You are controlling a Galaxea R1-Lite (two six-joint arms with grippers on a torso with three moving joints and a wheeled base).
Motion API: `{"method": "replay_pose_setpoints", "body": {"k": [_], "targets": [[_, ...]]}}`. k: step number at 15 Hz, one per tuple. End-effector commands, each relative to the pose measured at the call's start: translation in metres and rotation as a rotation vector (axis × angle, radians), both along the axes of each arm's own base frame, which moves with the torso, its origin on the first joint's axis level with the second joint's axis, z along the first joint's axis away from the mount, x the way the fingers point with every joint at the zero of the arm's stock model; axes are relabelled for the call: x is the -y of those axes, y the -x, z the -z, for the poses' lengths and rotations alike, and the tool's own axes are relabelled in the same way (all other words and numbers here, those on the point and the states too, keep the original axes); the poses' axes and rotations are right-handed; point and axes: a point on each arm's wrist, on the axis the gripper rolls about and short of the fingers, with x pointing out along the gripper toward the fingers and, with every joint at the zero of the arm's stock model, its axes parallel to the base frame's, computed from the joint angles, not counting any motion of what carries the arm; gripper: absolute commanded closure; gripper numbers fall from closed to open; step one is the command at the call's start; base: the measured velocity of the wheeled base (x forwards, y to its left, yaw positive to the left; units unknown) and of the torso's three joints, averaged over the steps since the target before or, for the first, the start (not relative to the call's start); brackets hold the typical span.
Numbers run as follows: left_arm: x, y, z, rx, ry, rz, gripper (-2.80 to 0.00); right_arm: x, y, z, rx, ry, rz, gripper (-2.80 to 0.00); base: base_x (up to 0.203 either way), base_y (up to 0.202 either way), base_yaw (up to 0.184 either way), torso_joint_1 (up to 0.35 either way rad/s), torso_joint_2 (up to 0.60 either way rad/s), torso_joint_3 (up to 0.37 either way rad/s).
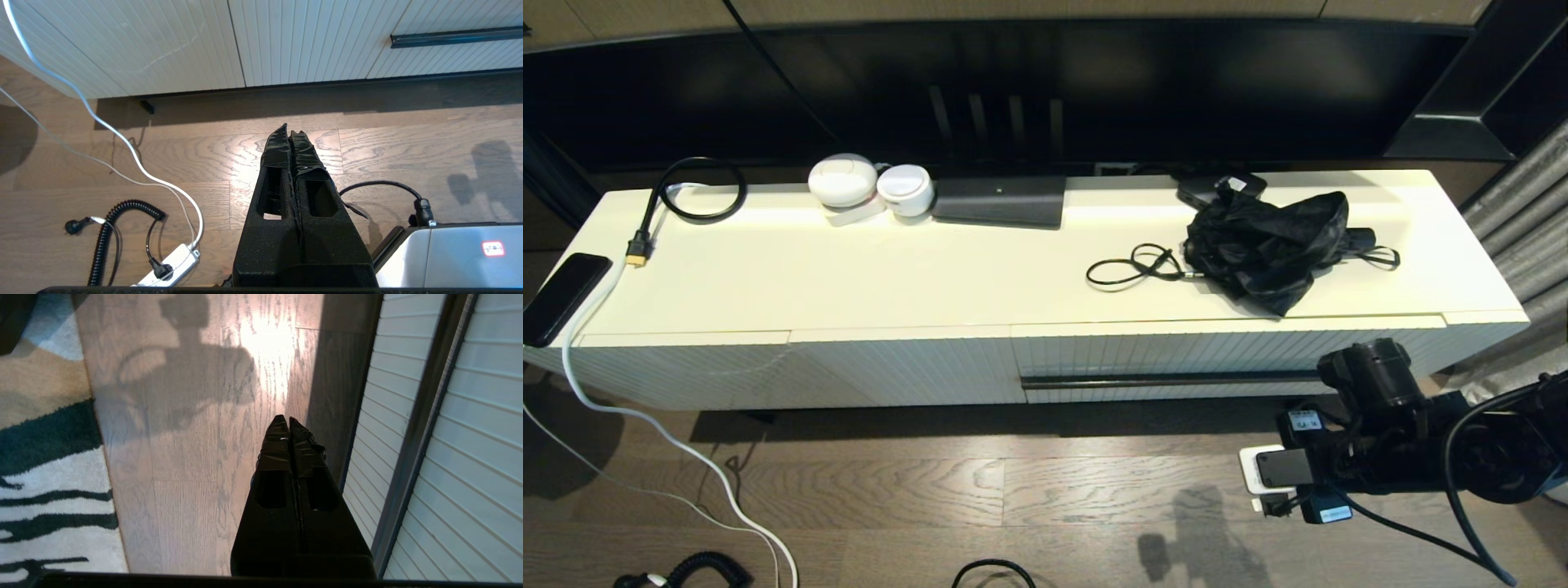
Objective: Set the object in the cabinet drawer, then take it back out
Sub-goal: Open the drawer
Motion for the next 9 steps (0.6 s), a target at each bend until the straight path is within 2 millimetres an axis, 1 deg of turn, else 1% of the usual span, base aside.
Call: {"method": "replay_pose_setpoints", "body": {"k": [1, 4, 6, 7, 9], "targets": [[0.0, 0.0, 0.0, 0.0, -0.001, 0.002, 0.0, 0.002, 0.003, 0.001, -0.001, 0.014, -0.019, 0.0, 0.0, 0.0, 0.0, 0.0, 0.0, 0.0], [0.0, 0.0, 0.0, 0.0, -0.001, 0.002, 0.0, 0.002, 0.001, -0.002, 0.021, 0.016, -0.021, 0.0, 0.0, 0.0, 0.0, 0.0, 0.0, 0.0], [0.0, 0.0, 0.0, 0.0, -0.001, 0.001, 0.0, 0.007, -0.003, -0.005, 0.054, 0.012, 0.004, 0.0, 0.0, 0.0, 0.0, 0.0, 0.0, 0.0], [0.0, 0.0, 0.0, 0.0, -0.001, 0.0, 0.0, 0.008, -0.004, -0.005, 0.065, 0.008, 0.01, -2.8, 0.0, 0.0, 0.0, 0.0, 0.0, 0.0], [0.0, 0.0, 0.0, 0.0, -0.001, 0.0, 0.0, 0.013, -0.006, -0.008, 0.082, 0.005, 0.03, -2.8, 0.0, 0.0, 0.0, 0.0, 0.0, 0.0]]}}
